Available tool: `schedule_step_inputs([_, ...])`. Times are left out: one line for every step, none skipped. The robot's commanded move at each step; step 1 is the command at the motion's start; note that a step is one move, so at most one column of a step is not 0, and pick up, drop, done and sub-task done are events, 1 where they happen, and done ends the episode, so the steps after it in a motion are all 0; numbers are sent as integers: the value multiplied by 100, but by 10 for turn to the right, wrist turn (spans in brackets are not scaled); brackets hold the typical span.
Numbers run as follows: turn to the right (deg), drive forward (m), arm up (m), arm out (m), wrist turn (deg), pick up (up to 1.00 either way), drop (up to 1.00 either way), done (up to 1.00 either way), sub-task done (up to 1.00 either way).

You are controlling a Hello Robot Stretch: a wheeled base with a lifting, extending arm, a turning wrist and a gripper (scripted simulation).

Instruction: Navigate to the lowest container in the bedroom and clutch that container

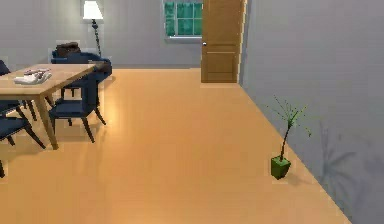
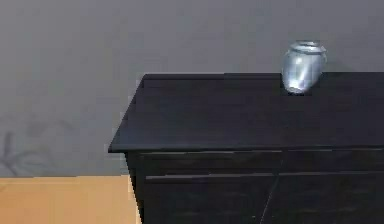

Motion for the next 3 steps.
schedule_step_inputs([-330,0,0,0,0,0,0,0,0])
schedule_step_inputs([0,100,0,0,0,0,0,0,0])
schedule_step_inputs([0,100,0,0,0,0,0,0,0])
